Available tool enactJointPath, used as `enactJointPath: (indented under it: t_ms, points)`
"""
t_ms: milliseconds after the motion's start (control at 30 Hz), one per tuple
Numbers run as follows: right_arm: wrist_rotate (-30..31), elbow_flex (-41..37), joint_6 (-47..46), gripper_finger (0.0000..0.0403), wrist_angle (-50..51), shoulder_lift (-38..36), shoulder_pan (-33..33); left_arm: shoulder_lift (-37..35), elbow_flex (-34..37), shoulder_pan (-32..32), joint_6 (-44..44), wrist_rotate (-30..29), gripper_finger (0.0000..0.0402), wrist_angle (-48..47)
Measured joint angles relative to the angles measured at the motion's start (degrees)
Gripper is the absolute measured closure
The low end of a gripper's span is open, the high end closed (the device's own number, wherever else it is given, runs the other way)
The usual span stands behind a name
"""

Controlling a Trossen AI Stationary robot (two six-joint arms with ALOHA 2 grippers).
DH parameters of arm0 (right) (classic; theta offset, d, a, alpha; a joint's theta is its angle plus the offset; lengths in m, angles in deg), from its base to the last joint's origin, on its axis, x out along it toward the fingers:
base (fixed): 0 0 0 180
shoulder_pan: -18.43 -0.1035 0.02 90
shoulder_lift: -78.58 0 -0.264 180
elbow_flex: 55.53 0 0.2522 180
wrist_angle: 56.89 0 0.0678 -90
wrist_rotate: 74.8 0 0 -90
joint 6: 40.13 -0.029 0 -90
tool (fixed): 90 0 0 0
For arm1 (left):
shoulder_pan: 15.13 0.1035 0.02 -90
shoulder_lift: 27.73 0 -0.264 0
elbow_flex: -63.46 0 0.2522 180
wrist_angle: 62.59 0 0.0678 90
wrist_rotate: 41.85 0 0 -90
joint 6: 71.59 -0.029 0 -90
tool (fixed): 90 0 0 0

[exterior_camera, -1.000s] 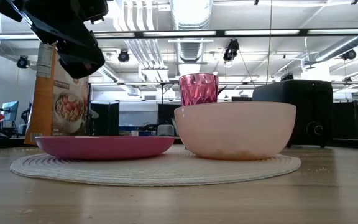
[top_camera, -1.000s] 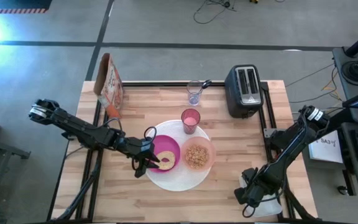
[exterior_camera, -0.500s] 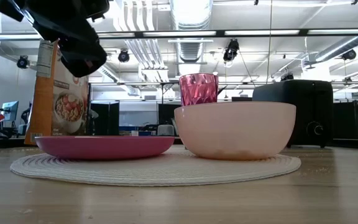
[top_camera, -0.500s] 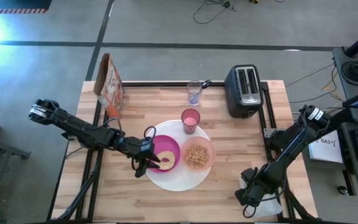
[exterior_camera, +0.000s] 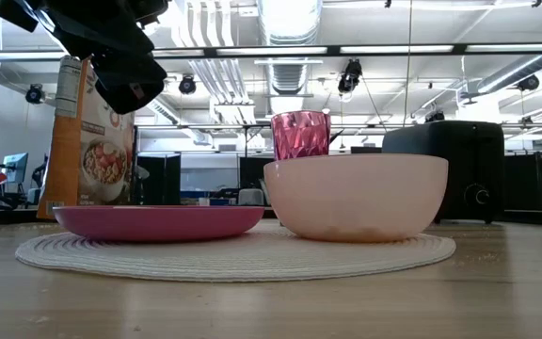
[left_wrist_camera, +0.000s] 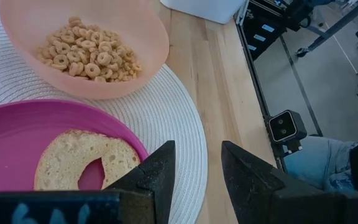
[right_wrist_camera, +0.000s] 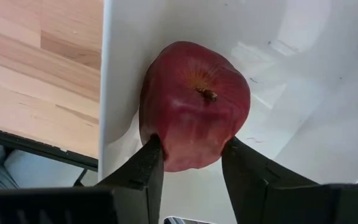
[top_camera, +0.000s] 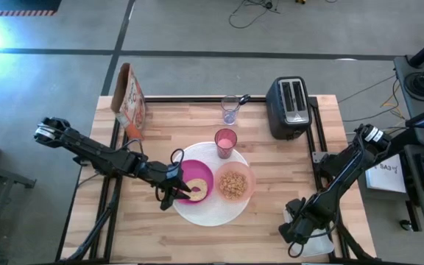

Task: Arrange a breakfast setting
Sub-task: Put the apple from the white bin to the top of the pink plate on the white mat

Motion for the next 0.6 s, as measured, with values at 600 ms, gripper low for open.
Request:
enactJointPath:
  t_ms: [600]
  points:
    - [1.48, -0.30, -0.73, 0.0284, 6.36, -12.23, -0.04, -0.02, 0.00, 0.00, 0.57, 0.00, 0.0288, 0.98]
